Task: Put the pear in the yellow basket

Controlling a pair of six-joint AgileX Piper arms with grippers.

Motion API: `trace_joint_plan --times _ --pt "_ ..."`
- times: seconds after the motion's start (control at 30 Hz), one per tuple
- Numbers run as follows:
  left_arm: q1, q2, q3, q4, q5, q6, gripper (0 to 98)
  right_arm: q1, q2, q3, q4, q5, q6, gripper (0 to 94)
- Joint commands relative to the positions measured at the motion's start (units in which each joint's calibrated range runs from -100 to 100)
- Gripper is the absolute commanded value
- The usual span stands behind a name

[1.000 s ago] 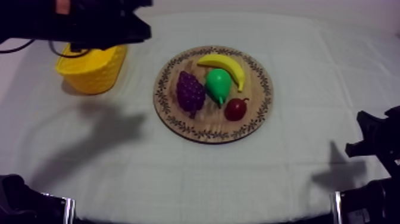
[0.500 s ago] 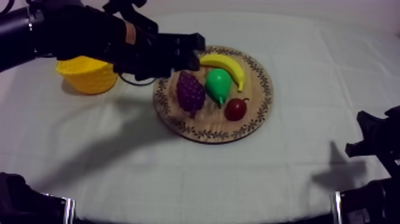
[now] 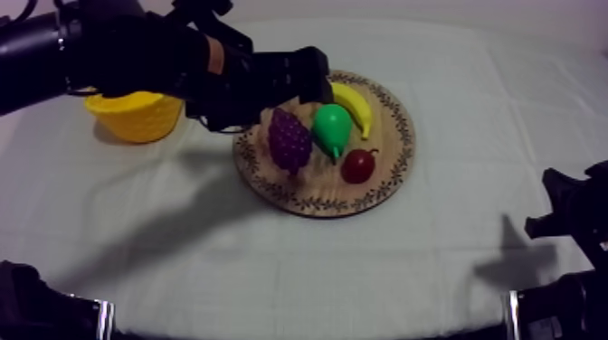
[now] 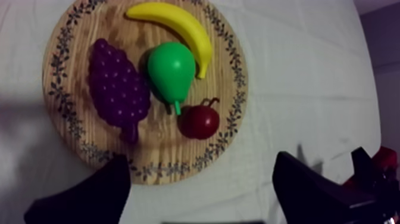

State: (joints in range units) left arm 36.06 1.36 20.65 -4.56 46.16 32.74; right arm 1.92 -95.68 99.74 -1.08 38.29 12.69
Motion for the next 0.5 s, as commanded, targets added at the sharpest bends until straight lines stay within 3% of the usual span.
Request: trace_joint_plan --times 0.0,0.23,0.47 --pt "-0.3 2.8 -1.9 0.9 0.6 -1.4 88.2 0.0 0.0 0.0 0.0 0.0 0.0 0.3" --pt "-1.5 16.9 -16.2 3.86 8.3 -4.9 87.4 0.0 0.0 0.0 0.0 0.0 0.0 0.3" --pt "-2.3 30.6 -32.5 5.38 18.3 -6.9 86.4 0.0 0.0 0.0 0.0 0.0 0.0 0.3"
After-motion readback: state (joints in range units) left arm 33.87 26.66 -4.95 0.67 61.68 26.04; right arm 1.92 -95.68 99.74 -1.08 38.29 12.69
